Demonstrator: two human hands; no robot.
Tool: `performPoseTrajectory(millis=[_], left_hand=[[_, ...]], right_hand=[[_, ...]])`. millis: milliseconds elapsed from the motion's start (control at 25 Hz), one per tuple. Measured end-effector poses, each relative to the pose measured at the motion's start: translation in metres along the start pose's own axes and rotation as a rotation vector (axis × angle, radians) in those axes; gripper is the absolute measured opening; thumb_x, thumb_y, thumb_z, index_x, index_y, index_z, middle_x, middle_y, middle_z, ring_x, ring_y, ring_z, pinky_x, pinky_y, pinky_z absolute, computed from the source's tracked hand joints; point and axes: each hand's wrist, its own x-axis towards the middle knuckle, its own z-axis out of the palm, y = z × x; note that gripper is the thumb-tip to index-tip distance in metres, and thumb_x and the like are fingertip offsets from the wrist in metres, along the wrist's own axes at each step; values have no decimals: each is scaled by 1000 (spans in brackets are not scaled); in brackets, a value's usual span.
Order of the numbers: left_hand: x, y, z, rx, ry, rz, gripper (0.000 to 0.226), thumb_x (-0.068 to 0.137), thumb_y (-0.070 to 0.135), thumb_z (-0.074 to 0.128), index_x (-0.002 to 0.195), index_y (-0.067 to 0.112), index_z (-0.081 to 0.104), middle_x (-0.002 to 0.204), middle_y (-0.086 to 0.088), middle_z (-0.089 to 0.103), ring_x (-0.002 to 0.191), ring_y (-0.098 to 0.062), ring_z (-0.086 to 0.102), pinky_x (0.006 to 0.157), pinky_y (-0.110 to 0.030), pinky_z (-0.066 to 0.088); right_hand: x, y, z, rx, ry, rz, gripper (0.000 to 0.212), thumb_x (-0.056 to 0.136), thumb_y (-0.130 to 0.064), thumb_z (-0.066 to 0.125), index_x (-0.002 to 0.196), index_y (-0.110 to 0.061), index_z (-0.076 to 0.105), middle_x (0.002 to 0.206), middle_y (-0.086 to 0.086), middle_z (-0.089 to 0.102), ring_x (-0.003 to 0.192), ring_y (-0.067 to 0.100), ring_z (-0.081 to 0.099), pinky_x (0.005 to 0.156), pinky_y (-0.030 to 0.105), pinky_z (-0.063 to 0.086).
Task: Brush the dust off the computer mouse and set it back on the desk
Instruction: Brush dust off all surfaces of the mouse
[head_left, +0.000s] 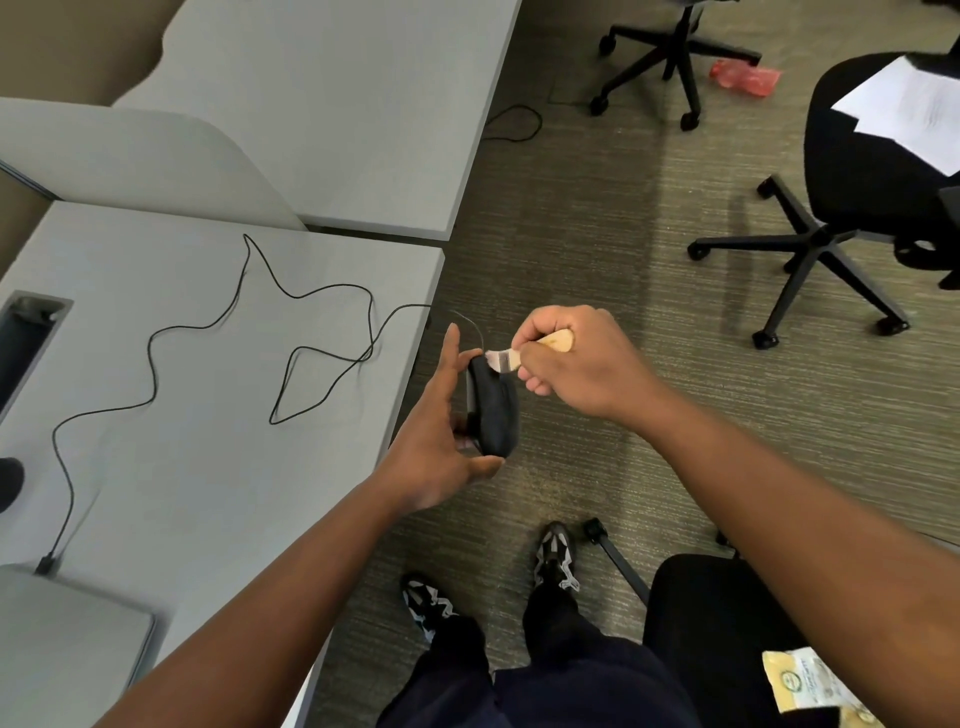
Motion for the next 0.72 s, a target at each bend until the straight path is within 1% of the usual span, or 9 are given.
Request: performPoseTrajectory(millis=[160, 280, 320, 360, 400, 440, 520, 600, 720], left_hand=[[0, -5, -1, 4, 30, 0, 149, 72, -11, 89, 157, 63, -7, 164, 32, 23, 121, -24, 70, 85, -36, 65], [1, -6, -3, -1, 40, -17, 151, 71, -11, 90, 157, 62, -11, 164, 29, 25, 127, -26, 67, 89, -42, 65], [1, -5, -3, 0, 39, -20, 153, 71, -10, 90, 156, 63, -13, 164, 30, 24, 130, -27, 65, 92, -46, 64], [1, -4, -4, 3, 40, -21, 155, 71, -10, 90, 153, 66, -17, 165, 30, 22, 132, -28, 63, 94, -49, 63], [2, -4, -4, 5, 43, -23, 157, 71, -9, 90, 150, 68, -20, 166, 28, 21, 133, -29, 62, 95, -51, 62], [2, -3, -4, 13, 49, -22, 159, 71, -9, 90, 147, 70, -24, 167, 26, 21, 134, -28, 62, 94, -50, 63], [2, -2, -5, 52, 73, -14, 161, 72, -8, 91, 144, 70, -30, 167, 21, 24, 134, -23, 61, 92, -43, 64], [2, -1, -6, 66, 101, -13, 163, 71, -9, 91, 144, 67, -33, 166, 16, 28, 127, -18, 65, 86, -39, 66], [3, -3, -6, 40, 135, -12, 164, 70, -11, 90, 143, 69, -33, 164, 16, 30, 104, -23, 77, 75, -50, 67]], right_hand=[[-9, 5, -2, -20, -127, 50, 19, 89, -9, 60, 77, -9, 74, 70, 8, 77, 69, 27, 77, 70, 53, 65], [-13, 7, -3, 9, -81, -19, 14, 89, -10, 65, 79, -14, 75, 71, 7, 77, 68, 27, 76, 67, 51, 64], [-13, 7, -3, 25, -51, -69, 12, 90, -12, 68, 83, -17, 76, 73, 5, 77, 67, 25, 75, 64, 46, 64], [-12, 8, -2, 24, -41, -118, 11, 91, -14, 70, 87, -21, 77, 75, 1, 77, 66, 18, 72, 60, 38, 60], [-12, 9, -1, 2, -59, -154, 11, 93, -16, 73, 93, -25, 79, 78, -5, 77, 66, 8, 70, 59, 28, 56], [-11, 10, 0, -35, -99, -173, 13, 93, -18, 75, 98, -29, 80, 84, -10, 77, 72, 2, 69, 64, 20, 54], [-10, 12, 1, -123, -196, -178, 19, 92, -19, 78, 107, -30, 80, 96, -18, 74, 90, -3, 69, 77, 13, 53], [-11, 13, 1, -198, -285, -184, 20, 90, -18, 80, 108, -27, 81, 100, -19, 71, 98, -2, 67, 84, 15, 51], [-14, 11, -4, -253, -398, -187, 17, 90, -20, 80, 105, -28, 81, 104, -15, 75, 98, 0, 68, 86, 19, 54]])
